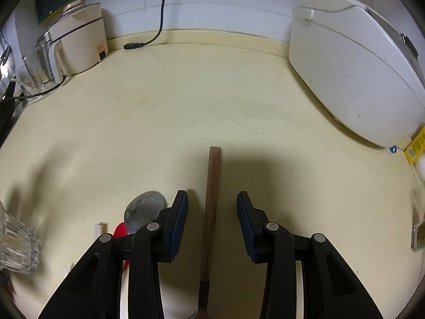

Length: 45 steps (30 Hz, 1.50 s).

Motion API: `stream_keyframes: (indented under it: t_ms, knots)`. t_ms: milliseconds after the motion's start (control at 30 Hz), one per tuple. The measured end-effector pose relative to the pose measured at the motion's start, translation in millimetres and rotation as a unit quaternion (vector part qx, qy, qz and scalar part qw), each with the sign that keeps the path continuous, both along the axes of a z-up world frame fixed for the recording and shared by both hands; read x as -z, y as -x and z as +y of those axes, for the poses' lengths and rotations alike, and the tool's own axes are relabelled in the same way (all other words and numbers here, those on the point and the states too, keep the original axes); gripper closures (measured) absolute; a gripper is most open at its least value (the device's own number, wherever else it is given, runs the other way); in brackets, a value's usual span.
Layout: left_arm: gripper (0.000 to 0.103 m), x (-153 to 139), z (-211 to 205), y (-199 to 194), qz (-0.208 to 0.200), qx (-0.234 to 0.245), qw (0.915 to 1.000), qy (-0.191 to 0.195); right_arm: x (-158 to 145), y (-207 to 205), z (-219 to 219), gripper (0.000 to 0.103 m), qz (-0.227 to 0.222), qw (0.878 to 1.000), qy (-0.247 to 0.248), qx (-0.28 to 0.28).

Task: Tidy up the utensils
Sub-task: 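Close the right gripper on the wooden fork handle, then lift the fork and carry it over the glass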

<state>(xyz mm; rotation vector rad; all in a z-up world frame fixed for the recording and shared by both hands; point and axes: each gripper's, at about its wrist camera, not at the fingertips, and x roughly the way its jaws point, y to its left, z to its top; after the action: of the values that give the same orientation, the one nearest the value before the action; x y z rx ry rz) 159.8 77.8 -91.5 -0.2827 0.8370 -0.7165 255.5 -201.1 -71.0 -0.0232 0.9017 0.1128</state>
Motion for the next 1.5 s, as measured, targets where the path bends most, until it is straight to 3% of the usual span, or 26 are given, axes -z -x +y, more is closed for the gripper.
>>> stream_keyframes:
  t_ms: [567, 600, 700, 800, 933, 1200, 1500]
  knots:
    - [0.012, 0, 0, 0, 0.000, 0.000, 1.0000, 0.000, 1, 4, -5, 0.063, -0.009, 1.000, -0.012, -0.006]
    - [0.012, 0, 0, 0, 0.000, 0.000, 1.0000, 0.000, 1, 5, -5, 0.067, -0.010, 1.000, -0.012, -0.009]
    - [0.012, 0, 0, 0, 0.000, 0.000, 1.0000, 0.000, -1, 6, -2, 0.092, -0.008, 1.000, -0.010, -0.018]
    - [0.012, -1, 0, 0, 0.000, 0.000, 1.0000, 0.000, -1, 7, -5, 0.094, -0.001, 0.999, -0.031, -0.012]
    - [0.012, -1, 0, 0, 0.000, 0.000, 1.0000, 0.000, -2, 15, -24, 0.094, 0.002, 0.994, -0.108, -0.003]
    - [0.012, -1, 0, 0, 0.000, 0.000, 1.0000, 0.000, -37, 46, -35, 0.094, -0.082, 0.987, -0.140, 0.007]
    - [0.012, -1, 0, 0, 0.000, 0.000, 1.0000, 0.000, -75, 85, -34, 0.094, -0.180, 0.974, -0.135, 0.007]
